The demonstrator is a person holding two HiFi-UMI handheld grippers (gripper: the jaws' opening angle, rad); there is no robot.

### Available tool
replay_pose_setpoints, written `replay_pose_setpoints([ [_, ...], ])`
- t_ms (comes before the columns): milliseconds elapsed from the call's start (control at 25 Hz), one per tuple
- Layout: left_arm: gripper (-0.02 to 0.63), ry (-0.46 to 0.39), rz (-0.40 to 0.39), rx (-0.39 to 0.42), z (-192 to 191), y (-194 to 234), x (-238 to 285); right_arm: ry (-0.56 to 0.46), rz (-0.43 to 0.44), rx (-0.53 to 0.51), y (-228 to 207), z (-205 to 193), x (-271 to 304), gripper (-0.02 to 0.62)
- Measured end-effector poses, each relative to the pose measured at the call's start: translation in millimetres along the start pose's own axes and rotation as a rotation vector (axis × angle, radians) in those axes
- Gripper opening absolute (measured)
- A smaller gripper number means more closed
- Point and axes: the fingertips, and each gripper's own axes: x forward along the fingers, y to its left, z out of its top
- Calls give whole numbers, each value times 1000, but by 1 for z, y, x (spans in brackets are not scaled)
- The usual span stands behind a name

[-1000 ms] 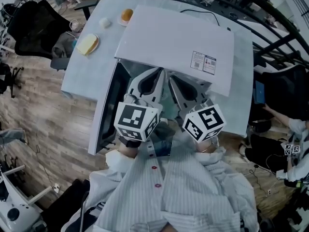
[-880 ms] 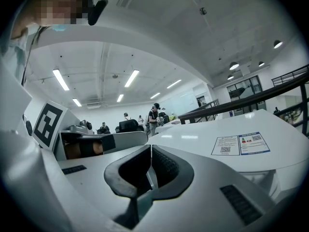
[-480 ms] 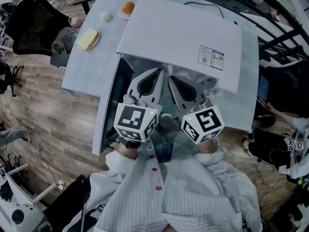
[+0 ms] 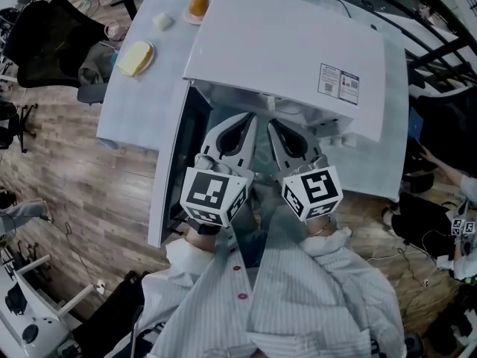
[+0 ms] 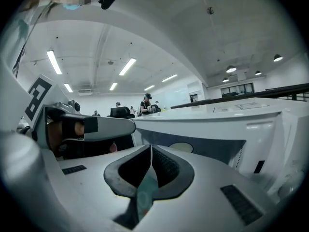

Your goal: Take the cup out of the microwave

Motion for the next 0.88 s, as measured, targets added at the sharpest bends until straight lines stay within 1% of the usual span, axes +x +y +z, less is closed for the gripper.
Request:
replay_pose_setpoints([
  [240, 9, -3, -7, 3, -9, 4, 4, 1, -26, 24, -5, -17, 9, 36],
  [640, 9, -9, -8, 9, -19, 12, 5, -9, -111, 43, -21, -37, 24, 37],
  [880, 9, -3, -18, 5, -22, 15, 1, -7, -148, 51, -29, -44, 29, 37],
])
